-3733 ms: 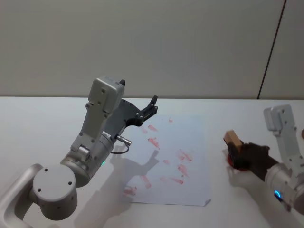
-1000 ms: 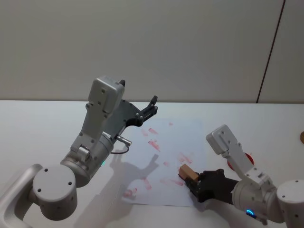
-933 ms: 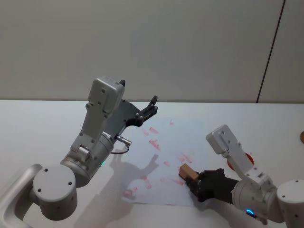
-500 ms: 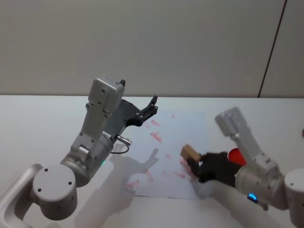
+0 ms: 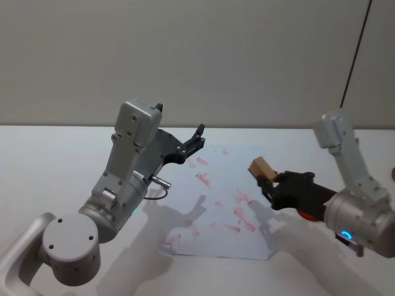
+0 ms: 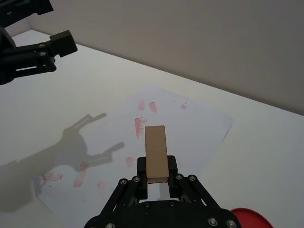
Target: Use the one hand to pick up the stamp and affix it onto the A4 paper.
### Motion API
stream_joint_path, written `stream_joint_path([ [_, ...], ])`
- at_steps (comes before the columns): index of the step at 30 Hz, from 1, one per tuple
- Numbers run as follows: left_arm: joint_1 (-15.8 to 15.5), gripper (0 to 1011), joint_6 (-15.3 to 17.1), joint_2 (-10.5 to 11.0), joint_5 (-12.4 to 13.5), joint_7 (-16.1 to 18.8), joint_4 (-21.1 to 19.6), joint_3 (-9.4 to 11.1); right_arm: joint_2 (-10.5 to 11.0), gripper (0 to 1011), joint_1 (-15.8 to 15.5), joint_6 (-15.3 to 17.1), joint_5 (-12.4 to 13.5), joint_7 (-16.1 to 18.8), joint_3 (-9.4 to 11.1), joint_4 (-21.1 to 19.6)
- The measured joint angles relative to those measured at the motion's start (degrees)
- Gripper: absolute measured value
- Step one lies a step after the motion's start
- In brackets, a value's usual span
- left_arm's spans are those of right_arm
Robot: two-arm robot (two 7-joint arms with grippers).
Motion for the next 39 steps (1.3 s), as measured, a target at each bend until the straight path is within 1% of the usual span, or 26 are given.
stream_joint_path([
  [7,0.0,1003,0.0,0.0,0.0,0.0,0.0,0.0,1.8,219,-1.6,0.4,1.6,-1.8,1.3,-1.5],
  [9,0.0,1003,0.0,0.0,0.0,0.0,0.0,0.0,2.8,219,-2.6,0.4,2.1,-2.8,2.0,-2.1],
  [13,0.0,1003,0.0,0.0,0.0,0.0,0.0,0.0,3.9,219,-3.6,0.1,2.4,-3.9,2.8,-2.5],
  [18,0.0,1003,0.0,0.0,0.0,0.0,0.0,0.0,5.5,219,-5.0,-0.9,2.7,-6.0,4.0,-2.8],
  [28,0.0,1003,0.0,0.0,0.0,0.0,0.0,0.0,6.8,219,-6.3,-2.1,2.5,-7.8,4.9,-2.3],
  [39,0.0,1003,0.0,0.0,0.0,0.0,0.0,0.0,6.9,219,-6.5,-1.8,1.6,-7.8,4.9,-1.0],
])
